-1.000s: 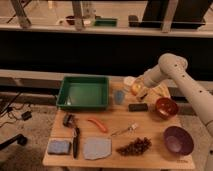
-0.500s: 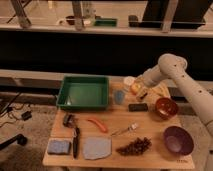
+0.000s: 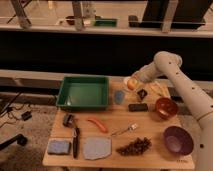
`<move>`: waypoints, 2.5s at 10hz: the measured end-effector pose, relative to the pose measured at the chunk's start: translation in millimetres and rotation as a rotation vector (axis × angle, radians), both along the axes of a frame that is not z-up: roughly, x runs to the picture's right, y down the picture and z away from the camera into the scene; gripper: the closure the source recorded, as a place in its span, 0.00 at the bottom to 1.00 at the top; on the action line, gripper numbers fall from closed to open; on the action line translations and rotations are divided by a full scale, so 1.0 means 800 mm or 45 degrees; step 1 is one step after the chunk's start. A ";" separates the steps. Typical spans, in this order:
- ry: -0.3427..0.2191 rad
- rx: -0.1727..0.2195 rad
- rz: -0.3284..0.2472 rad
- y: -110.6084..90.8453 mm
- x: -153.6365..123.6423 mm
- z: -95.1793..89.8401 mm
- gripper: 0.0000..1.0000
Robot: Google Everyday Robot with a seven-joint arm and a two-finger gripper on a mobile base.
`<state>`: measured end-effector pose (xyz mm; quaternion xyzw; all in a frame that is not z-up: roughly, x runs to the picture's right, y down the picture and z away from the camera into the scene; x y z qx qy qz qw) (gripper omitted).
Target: Place apple in paper cup
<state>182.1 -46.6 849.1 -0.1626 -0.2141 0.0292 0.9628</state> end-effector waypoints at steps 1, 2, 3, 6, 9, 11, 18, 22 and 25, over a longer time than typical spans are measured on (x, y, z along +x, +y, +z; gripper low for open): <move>-0.002 0.009 0.001 -0.003 -0.002 0.002 0.94; 0.001 0.022 0.004 -0.006 0.000 0.005 0.94; 0.005 0.038 0.006 -0.008 0.001 0.008 0.94; 0.012 0.088 -0.006 -0.012 -0.004 0.017 0.94; 0.018 0.124 -0.007 -0.019 -0.006 0.025 0.94; 0.024 0.153 -0.012 -0.029 -0.010 0.032 0.94; 0.052 0.235 -0.023 -0.053 -0.014 0.053 0.94; 0.075 0.263 -0.020 -0.061 -0.013 0.062 0.94; 0.101 0.285 -0.024 -0.067 -0.011 0.069 0.94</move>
